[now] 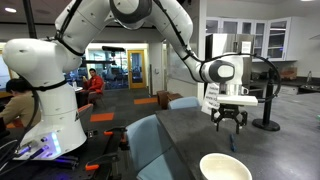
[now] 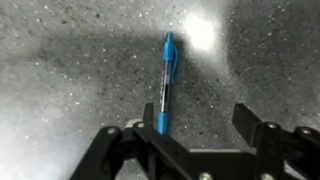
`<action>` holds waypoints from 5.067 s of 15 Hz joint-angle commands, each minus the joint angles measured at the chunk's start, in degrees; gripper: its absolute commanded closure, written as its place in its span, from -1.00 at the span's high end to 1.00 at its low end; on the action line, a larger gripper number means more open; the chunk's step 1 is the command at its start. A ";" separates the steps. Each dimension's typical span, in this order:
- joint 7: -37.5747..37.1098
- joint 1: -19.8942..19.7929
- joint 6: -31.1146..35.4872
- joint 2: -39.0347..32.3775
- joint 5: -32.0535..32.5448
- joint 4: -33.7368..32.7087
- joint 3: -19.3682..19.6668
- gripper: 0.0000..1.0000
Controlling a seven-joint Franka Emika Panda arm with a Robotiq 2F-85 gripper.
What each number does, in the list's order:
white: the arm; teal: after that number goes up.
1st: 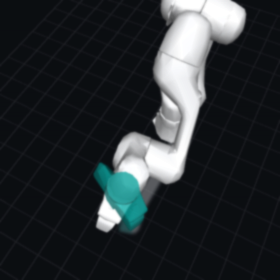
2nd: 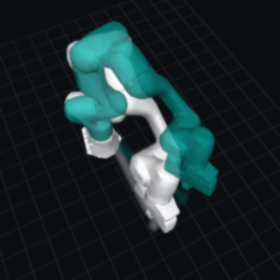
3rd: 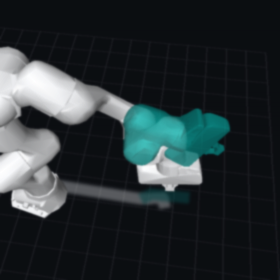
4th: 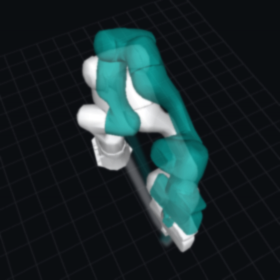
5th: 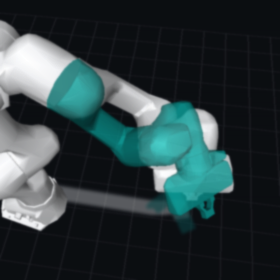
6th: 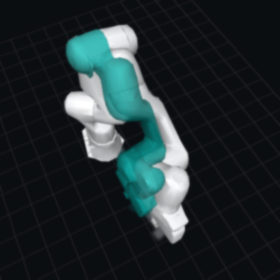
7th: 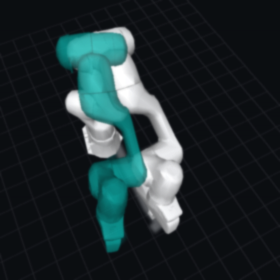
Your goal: Put the pen in the bowl
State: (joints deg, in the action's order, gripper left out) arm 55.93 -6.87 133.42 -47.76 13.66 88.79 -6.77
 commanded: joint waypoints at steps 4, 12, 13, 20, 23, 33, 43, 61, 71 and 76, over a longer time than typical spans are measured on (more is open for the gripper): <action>0.54 0.85 -4.92 -6.94 -0.77 -10.05 -0.32 0.28; -0.14 2.08 -6.53 -11.02 -0.36 -15.92 0.28 -1.00; -0.12 2.07 -6.97 -11.17 -0.39 -16.30 0.30 -1.00; -0.50 1.40 -9.33 -6.44 -0.22 -12.74 1.05 -0.93; -0.70 -0.56 -8.06 -2.72 -0.92 -8.74 1.30 -0.93; 5.96 -12.70 6.43 11.75 -8.71 14.61 -0.09 -0.93; 12.87 -17.39 17.47 18.63 -19.14 29.90 -1.45 -0.93; 9.14 -15.06 15.74 23.73 -15.21 32.71 7.13 -0.93; -2.34 -10.42 12.51 23.46 -7.02 31.25 11.00 0.13; -3.84 -9.97 11.94 23.61 -5.81 30.43 10.04 0.87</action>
State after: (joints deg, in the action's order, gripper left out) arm 53.99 -17.73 147.67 -24.79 6.43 119.92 3.05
